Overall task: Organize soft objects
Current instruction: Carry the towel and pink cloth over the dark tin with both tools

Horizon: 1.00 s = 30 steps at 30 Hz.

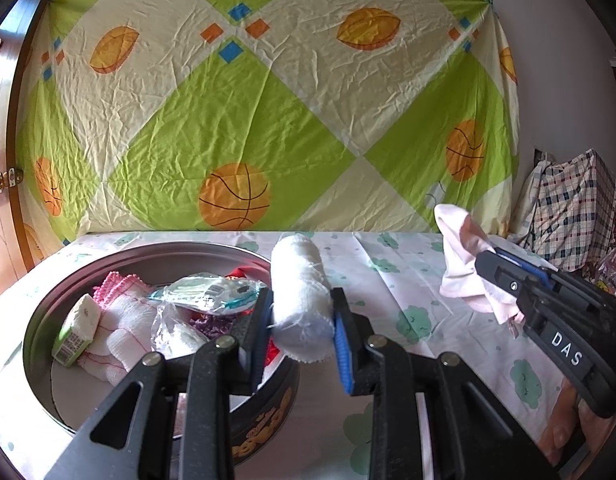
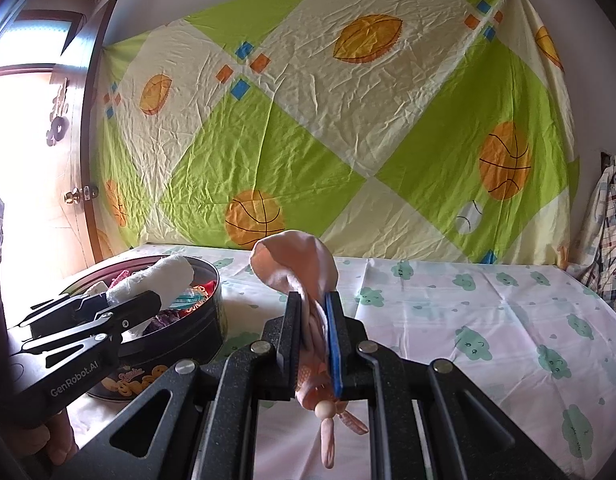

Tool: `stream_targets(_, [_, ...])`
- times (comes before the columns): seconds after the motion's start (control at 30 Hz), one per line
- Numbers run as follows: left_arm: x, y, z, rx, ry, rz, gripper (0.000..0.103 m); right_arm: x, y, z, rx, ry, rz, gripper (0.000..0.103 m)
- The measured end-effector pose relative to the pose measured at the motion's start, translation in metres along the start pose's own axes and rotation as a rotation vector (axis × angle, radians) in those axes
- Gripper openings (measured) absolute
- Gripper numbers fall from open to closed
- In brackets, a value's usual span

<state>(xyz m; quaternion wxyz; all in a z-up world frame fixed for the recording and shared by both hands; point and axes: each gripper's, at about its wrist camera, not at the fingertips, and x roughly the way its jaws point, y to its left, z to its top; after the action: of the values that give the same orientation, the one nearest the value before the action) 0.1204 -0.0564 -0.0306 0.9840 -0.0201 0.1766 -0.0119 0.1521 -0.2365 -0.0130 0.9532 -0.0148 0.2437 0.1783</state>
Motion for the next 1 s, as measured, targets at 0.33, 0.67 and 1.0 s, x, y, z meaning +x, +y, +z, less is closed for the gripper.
stream_targets(0.33, [-0.006, 0.013, -0.001, -0.018, -0.017, 0.011, 0.027, 0.001, 0.016, 0.0, -0.007, 0.0, 0.028, 0.013])
stream_targets(0.67, [-0.011, 0.025, -0.001, -0.03, -0.032, 0.022, 0.027, 0.004, 0.031, 0.0, -0.01, 0.003, 0.055, 0.013])
stream_targets(1.0, [-0.017, 0.039, -0.002, -0.052, -0.041, 0.033, 0.027, 0.009, 0.044, 0.0, -0.002, 0.009, 0.094, 0.013])
